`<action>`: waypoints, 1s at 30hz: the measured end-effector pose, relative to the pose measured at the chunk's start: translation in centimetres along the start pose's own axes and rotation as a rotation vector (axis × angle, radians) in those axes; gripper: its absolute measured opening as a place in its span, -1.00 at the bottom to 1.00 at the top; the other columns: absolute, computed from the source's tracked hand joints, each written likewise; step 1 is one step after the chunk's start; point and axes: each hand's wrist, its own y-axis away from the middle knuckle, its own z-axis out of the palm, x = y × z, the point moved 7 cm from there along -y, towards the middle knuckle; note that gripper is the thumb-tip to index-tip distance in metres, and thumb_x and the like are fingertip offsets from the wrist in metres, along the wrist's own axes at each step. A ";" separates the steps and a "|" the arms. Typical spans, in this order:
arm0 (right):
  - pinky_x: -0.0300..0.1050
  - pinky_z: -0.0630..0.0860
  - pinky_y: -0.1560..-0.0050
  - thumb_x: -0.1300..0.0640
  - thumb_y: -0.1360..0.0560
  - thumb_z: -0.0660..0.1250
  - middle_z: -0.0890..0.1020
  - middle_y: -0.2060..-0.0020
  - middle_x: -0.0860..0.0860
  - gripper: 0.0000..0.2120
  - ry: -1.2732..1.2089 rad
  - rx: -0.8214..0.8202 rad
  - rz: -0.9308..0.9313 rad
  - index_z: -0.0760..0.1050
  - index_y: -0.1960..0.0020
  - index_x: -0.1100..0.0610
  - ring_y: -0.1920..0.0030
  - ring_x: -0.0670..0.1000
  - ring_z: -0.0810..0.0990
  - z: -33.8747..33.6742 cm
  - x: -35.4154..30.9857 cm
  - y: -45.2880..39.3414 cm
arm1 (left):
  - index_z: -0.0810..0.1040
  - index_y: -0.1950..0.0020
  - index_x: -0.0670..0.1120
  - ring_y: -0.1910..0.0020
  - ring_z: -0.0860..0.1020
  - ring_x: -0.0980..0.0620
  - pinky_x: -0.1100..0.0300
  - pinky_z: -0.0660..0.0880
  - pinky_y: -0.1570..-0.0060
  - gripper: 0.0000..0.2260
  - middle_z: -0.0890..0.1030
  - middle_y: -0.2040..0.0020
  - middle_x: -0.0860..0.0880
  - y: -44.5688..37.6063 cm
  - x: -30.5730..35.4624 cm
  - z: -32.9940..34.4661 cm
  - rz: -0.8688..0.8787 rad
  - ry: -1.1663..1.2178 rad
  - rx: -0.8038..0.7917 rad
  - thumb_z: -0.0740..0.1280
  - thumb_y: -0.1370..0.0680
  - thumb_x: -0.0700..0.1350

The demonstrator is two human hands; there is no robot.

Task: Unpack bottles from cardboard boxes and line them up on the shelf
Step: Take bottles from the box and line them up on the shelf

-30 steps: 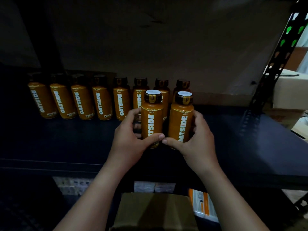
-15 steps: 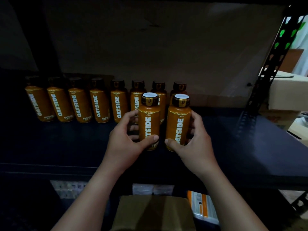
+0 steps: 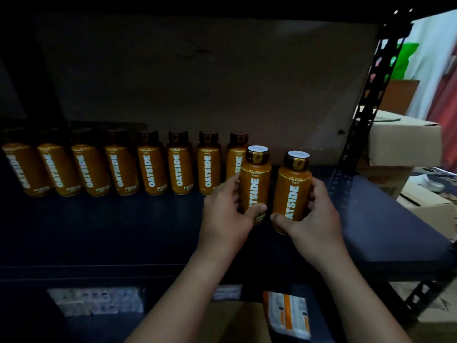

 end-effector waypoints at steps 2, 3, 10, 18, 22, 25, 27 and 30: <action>-0.23 0.51 -0.07 0.22 -0.27 0.66 0.55 -0.23 -0.09 -0.14 0.023 0.045 0.016 0.32 -0.42 -0.13 -0.14 -0.14 0.56 -1.5 1.0 -0.4 | 0.40 -0.51 0.02 -0.12 0.52 0.36 0.24 0.53 -0.25 -0.34 0.50 -0.11 0.33 -0.9 0.4 2.5 -0.021 0.019 -0.031 0.58 -0.46 -0.14; -0.15 0.53 -0.13 0.21 -0.27 0.66 0.54 -0.25 -0.08 -0.13 0.041 0.064 0.022 0.31 -0.43 -0.12 -0.18 -0.08 0.56 -2.2 1.4 -0.5 | 0.42 -0.48 0.02 -0.10 0.52 0.36 0.21 0.54 -0.25 -0.37 0.50 -0.07 0.33 -1.5 0.6 3.6 -0.021 0.018 -0.040 0.57 -0.47 -0.14; -0.13 0.43 -0.19 0.16 -0.34 0.63 0.46 -0.24 -0.15 -0.11 0.071 0.086 0.058 0.23 -0.52 -0.10 -0.22 -0.10 0.47 -5.4 3.4 -1.1 | 0.31 -0.57 -0.03 -0.31 0.56 0.01 0.18 0.50 -0.21 -0.38 0.58 -0.33 -0.03 -5.4 0.9 8.1 -0.044 -0.163 0.011 0.48 -0.56 -0.08; 0.15 0.46 -0.37 0.12 -0.38 0.61 0.48 -0.36 -0.06 -0.10 0.103 0.073 0.086 0.17 -0.54 -0.17 -0.35 0.01 0.47 -5.2 4.1 -1.6 | 0.29 -0.59 -0.07 -0.30 0.57 0.01 0.23 0.49 -0.19 -0.39 0.58 -0.33 -0.07 -5.8 0.4 7.5 -0.060 -0.351 0.134 0.42 -0.60 0.01; 0.15 0.47 -0.36 0.15 -0.40 0.59 0.50 -0.33 -0.05 -0.13 0.098 0.079 0.088 0.19 -0.54 -0.13 -0.33 0.03 0.49 -4.7 4.0 -2.0 | 0.27 -0.61 -0.06 -0.36 0.53 0.00 0.15 0.50 -0.27 -0.35 0.56 -0.38 -0.06 -5.6 0.2 7.1 -0.087 -0.383 0.163 0.42 -0.59 0.05; 0.09 0.49 -0.33 0.18 -0.41 0.57 0.53 -0.29 -0.05 -0.18 0.100 0.085 0.078 0.23 -0.53 -0.08 -0.29 0.03 0.52 -4.0 3.9 -2.7 | 0.26 -0.62 -0.05 -0.38 0.52 -0.01 0.13 0.50 -0.29 -0.34 0.55 -0.39 -0.07 -5.5 0.1 6.9 -0.098 -0.396 0.168 0.42 -0.59 0.06; 0.02 0.48 -0.30 0.21 -0.43 0.55 0.53 -0.28 -0.04 -0.21 0.095 0.086 0.070 0.24 -0.53 -0.06 -0.28 0.02 0.52 -3.4 3.8 -3.2 | 0.30 -0.61 -0.04 -0.36 0.54 -0.01 0.12 0.52 -0.27 -0.35 0.57 -0.36 -0.07 -5.6 0.0 6.8 -0.093 -0.403 0.170 0.43 -0.58 0.08; -0.06 0.42 -0.30 0.23 -0.47 0.52 0.49 -0.33 -0.03 -0.19 0.092 0.066 0.087 0.18 -0.56 -0.07 -0.33 0.02 0.47 -2.4 3.6 -4.4 | 0.39 -0.56 -0.05 -0.31 0.57 -0.04 0.07 0.55 -0.24 -0.40 0.61 -0.30 -0.07 -5.6 -0.2 6.7 -0.118 -0.408 0.177 0.43 -0.57 0.11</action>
